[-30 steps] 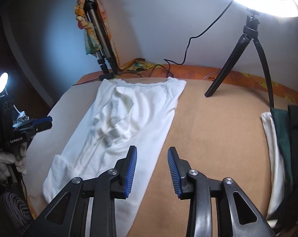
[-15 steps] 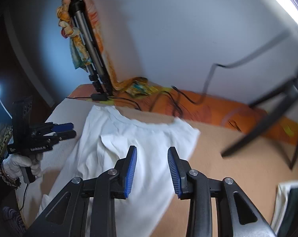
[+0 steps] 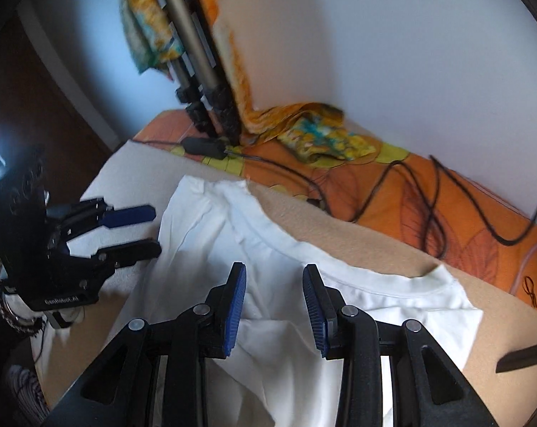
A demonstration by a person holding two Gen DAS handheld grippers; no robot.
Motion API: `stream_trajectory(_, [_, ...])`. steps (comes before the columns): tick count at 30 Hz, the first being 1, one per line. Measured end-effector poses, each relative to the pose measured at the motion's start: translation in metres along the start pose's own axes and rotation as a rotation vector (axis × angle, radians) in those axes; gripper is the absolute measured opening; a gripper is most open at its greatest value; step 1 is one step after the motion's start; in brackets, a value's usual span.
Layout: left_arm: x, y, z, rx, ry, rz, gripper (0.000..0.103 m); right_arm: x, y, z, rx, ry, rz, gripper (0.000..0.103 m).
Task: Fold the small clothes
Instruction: 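Grasp the collar edge with the right tool while the left tool grasps the shoulder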
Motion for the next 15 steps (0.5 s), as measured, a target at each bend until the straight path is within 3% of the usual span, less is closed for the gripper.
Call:
stream_trajectory(3, [0.001, 0.002, -0.002, 0.002, 0.010, 0.019, 0.041, -0.005, -0.015, 0.005, -0.005, -0.019, -0.071, 0.034])
stream_trajectory(5, [0.001, 0.004, -0.003, 0.003, 0.012, 0.033, 0.041, -0.009, -0.018, 0.008, -0.044, -0.030, -0.115, 0.026])
stream_trajectory(8, [0.002, 0.004, -0.003, 0.005, 0.014, 0.042, 0.041, -0.012, -0.022, 0.009, -0.075, -0.032, -0.150, 0.004])
stream_trajectory(15, [0.004, -0.004, -0.004, 0.000, 0.020, 0.008, 0.041, -0.005, 0.000, -0.012, -0.146, 0.040, -0.089, 0.001])
Point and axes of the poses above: each gripper's, at about its wrist camera, not at the fingertips, and z roughly the way its jaws point, y to its right, x to its top, the point moved 10 cm from there along z, roughly the way its jaws point, and after that the axes turned 5 degrees about y, right-handed, at the moved point
